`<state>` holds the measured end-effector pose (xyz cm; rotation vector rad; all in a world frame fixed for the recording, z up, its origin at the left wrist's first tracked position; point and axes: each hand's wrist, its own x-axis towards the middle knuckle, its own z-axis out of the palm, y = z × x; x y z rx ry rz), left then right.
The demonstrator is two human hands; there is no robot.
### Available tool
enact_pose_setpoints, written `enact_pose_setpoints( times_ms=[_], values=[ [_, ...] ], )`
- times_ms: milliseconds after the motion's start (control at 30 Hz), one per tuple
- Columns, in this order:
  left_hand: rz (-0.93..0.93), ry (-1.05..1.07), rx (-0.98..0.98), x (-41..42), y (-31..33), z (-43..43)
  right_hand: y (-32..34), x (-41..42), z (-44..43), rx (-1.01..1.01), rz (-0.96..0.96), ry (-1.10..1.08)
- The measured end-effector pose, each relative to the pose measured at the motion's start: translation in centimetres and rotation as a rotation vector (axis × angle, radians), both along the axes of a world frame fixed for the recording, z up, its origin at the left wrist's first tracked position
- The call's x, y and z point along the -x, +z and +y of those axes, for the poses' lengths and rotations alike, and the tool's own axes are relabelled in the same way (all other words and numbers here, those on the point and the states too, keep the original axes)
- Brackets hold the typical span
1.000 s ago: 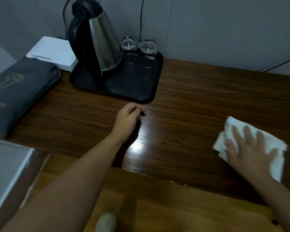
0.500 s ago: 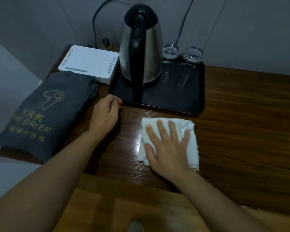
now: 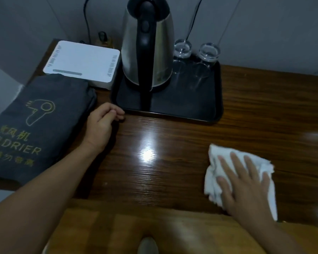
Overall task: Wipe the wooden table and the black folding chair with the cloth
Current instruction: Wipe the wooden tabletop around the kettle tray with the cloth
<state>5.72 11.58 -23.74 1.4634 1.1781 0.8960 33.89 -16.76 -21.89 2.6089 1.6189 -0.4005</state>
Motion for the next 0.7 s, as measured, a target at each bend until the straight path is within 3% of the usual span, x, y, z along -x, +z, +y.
enact_pose_setpoints(
  times_ms=[100,367,567,700],
  values=[
    [0.035,-0.053,0.074,0.0,1.5,0.2,-0.4,2.8,4.8,-0.091,0.019,-0.075],
    [0.242,-0.334,0.283,1.4,4.3,2.8,-0.4,16.1,12.9,-0.16,0.061,0.275],
    [0.155,-0.286,0.284,1.4,3.8,2.8,0.5,23.1,11.8,-0.107,0.142,0.604],
    [0.043,-0.174,0.311,1.7,4.1,2.7,0.0,20.1,7.7,-0.119,0.131,0.701]
  ],
)
